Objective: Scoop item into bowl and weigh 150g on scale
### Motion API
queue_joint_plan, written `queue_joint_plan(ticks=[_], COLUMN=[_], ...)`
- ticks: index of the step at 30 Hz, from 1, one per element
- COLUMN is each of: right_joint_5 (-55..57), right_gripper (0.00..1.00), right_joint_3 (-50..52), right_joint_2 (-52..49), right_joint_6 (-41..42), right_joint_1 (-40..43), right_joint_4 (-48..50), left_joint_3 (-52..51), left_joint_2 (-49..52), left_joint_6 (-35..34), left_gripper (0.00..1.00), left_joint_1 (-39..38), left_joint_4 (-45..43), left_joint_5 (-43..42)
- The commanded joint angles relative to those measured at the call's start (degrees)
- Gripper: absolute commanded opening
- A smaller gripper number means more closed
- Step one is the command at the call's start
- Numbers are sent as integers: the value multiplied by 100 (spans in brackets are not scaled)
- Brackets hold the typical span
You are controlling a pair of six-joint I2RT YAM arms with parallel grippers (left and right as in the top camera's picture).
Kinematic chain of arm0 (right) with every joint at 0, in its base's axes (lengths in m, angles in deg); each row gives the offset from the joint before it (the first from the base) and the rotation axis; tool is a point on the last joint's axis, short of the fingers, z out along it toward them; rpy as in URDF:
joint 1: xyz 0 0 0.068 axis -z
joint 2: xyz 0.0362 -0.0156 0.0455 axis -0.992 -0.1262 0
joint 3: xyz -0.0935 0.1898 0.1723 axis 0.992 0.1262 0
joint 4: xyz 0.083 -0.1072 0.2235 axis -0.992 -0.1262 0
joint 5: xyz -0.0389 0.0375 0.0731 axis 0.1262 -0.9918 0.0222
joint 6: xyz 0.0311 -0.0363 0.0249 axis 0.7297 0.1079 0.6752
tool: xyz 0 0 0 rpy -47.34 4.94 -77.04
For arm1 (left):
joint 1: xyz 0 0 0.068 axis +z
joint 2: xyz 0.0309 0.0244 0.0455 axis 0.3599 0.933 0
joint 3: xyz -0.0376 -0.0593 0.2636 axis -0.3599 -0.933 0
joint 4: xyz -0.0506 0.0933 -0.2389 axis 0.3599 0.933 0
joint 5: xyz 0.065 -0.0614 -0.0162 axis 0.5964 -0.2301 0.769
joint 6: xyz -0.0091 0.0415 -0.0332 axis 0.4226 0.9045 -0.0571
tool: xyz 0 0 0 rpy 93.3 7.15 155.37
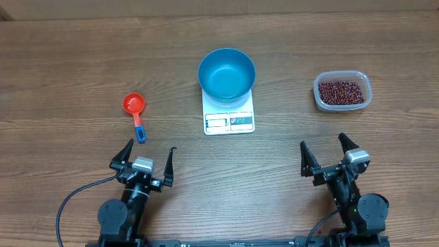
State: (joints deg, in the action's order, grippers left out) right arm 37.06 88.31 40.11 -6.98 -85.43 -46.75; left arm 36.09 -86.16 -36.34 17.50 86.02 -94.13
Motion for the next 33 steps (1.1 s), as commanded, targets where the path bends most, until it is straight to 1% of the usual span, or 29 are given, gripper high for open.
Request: queue_joint_plan(ticks=[1,5,9,15,22,27,31,33], right_joint_5=[37,37,37,37,37,37,37,37], right_gripper=[100,100,100,100,100,100,100,100], right_joint_3=[61,61,61,61,61,61,61,61], right_joint_2=[46,46,46,46,46,46,46,46], right_joint_6=[-2,-2,-2,-2,-2,-2,-2,-2], right_joint_1=[-26,-26,-26,-26,-26,-26,-26,-26], right_joint_4=[22,22,22,22,22,22,22,22], left_joint_3=[59,140,223,549,1497,2326,3322,3987], left_joint_2=[-61,-59,11,564,2011,3130,4028,4520], left_joint_6=[-138,-140,-330,-326,-302,-304,-302,-297], left_gripper=[100,100,100,100,100,100,100,100], left_joint_1=[42,42,44,44,44,48,48,48], left_joint_4=[-39,-33,-15,-17,-15,98,767,1287], left_joint_5=[-94,-94,-109,-133,-144,-498,-586,-645])
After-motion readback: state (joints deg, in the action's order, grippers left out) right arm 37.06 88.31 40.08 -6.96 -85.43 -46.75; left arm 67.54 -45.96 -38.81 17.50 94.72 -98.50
